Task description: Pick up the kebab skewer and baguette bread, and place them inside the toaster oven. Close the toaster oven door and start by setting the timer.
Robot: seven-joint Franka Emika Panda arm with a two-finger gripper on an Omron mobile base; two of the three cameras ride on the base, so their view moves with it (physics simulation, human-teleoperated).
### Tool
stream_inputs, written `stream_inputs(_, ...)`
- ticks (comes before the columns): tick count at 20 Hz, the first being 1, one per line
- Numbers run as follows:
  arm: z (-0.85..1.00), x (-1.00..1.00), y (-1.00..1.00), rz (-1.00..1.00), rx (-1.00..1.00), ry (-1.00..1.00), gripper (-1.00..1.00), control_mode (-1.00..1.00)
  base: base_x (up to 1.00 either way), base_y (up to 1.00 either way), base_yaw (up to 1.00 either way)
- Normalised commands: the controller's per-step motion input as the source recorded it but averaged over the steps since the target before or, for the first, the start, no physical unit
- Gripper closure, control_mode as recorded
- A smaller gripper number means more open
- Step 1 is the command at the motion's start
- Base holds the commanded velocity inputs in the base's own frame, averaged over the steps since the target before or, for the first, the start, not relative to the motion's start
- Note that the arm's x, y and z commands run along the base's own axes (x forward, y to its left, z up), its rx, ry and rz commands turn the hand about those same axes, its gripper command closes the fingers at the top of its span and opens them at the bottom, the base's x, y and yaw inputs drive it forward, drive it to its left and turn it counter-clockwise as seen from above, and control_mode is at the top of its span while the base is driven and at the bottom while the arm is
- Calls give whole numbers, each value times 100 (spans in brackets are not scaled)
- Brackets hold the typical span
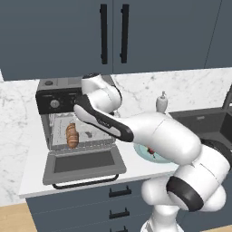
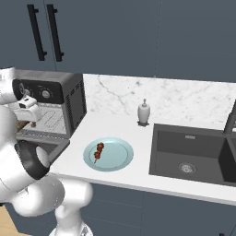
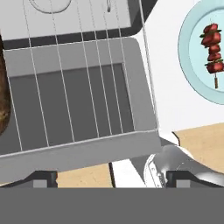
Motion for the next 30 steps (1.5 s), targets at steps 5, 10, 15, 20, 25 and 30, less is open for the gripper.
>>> stream_inputs(5, 0, -43, -100, 0, 0, 0, -100, -100, 0, 0, 0)
stream_inputs(10, 0, -26, -100, 0, 0, 0, -100, -100, 0, 0, 0)
stream_inputs(15, -3, -4, -100, 0, 0, 0, -100, -100, 0, 0, 0)
stream_inputs(20, -12, 6, -100, 1, 1, 0, -100, -100, 0, 0, 0)
stream_inputs(25, -63, 17, -53, 4, 4, 2, -100, -100, 0, 0, 0)
stream_inputs(30, -50, 46, -3, 3, 2, 0, -100, -100, 0, 0, 0)
